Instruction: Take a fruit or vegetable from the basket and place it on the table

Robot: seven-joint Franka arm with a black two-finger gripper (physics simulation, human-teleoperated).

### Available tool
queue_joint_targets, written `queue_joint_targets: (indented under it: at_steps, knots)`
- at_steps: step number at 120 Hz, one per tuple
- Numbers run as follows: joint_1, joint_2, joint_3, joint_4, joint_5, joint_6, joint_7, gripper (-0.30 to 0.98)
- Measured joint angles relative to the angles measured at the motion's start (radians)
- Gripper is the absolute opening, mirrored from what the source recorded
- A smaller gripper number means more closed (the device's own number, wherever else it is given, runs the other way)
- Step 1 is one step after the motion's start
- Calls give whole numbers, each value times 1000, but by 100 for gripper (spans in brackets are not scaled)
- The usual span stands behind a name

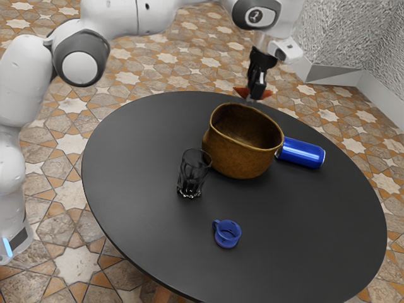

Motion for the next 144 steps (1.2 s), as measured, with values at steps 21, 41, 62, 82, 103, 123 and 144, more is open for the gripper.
queue_joint_targets:
  at_steps: [21, 41, 62, 82, 103, 123, 144]
  knots:
    - [-123, 81, -128, 220, 101, -100, -16, 17]
    - [-187, 240, -183, 277, 129, -48, -20, 16]
    - [-228, 359, -183, 236, 135, 50, -25, 16]
    - [-229, 395, -177, 207, 135, 116, -30, 16]
    - [-231, 419, -176, 196, 133, 182, -33, 16]
    - [-224, 408, -175, 170, 127, 212, -32, 49]
    - [-72, -96, -70, -107, 54, 142, -45, 63]
